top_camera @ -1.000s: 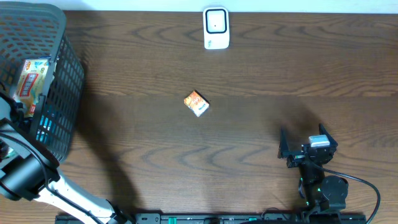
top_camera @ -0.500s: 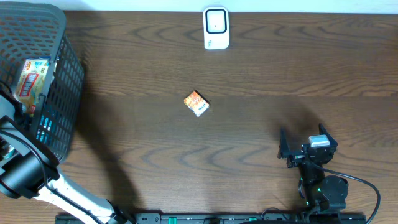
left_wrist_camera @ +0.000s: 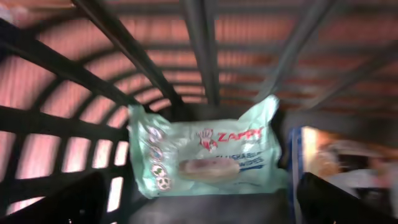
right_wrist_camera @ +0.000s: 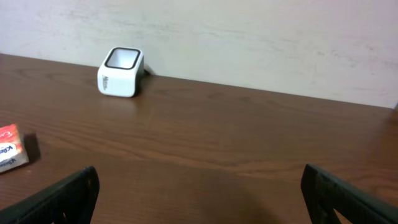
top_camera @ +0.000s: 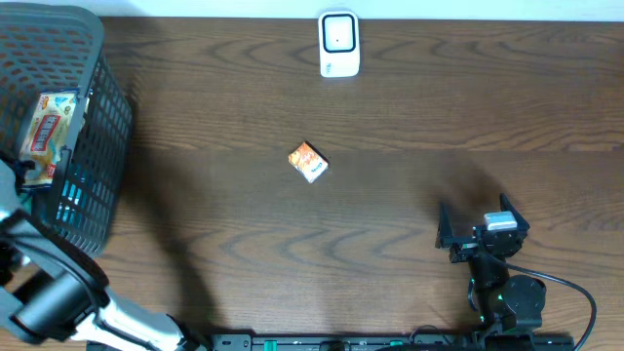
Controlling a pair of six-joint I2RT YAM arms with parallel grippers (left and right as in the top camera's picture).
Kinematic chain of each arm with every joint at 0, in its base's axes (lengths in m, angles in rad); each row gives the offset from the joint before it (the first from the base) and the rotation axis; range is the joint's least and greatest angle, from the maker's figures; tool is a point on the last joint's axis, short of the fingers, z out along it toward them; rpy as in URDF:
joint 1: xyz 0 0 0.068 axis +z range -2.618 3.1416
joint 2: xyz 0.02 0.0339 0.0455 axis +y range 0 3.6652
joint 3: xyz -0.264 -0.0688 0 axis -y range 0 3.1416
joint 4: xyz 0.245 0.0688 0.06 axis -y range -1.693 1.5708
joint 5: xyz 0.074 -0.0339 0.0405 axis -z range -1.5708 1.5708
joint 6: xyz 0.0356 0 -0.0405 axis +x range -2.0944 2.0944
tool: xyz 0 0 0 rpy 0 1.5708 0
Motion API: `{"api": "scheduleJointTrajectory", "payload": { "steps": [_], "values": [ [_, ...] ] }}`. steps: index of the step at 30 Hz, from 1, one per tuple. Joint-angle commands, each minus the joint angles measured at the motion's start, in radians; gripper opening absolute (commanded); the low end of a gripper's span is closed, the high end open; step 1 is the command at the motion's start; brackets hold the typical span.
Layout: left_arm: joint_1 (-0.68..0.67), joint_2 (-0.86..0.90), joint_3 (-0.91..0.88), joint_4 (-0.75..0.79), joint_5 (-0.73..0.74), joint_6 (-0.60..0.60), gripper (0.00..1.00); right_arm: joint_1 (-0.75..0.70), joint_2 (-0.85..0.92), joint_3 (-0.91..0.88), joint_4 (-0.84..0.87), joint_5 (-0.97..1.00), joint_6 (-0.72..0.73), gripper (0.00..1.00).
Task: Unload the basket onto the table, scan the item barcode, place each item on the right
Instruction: 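Reach the left gripper into the basket and grasp the green wipes pack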
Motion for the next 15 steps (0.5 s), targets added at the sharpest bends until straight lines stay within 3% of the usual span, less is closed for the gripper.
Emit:
{"api": "scheduleJointTrajectory", "payload": {
  "steps": [1, 4, 10, 15],
  "values": [
    [0.011, -0.001, 0.009, -0.004, -0.023, 0.037, 0.98, 0.002, -0.004, -0.001, -0.004, 0.001, 0.012, 0.99],
    [0.022, 0.021, 0.008, 0.03, -0.018, 0.105, 0.98, 0.002, -0.004, -0.001, -0.004, 0.001, 0.012, 0.99],
    [0.034, 0.076, 0.008, 0.127, 0.198, 0.639, 0.98, 0.002, -0.004, -0.001, -0.004, 0.001, 0.012, 0.99],
    [0.049, 0.101, 0.008, 0.103, 0.318, 0.898, 0.98, 0.002, -0.004, -0.001, -0.004, 0.001, 0.012, 0.99]
  ]
}}
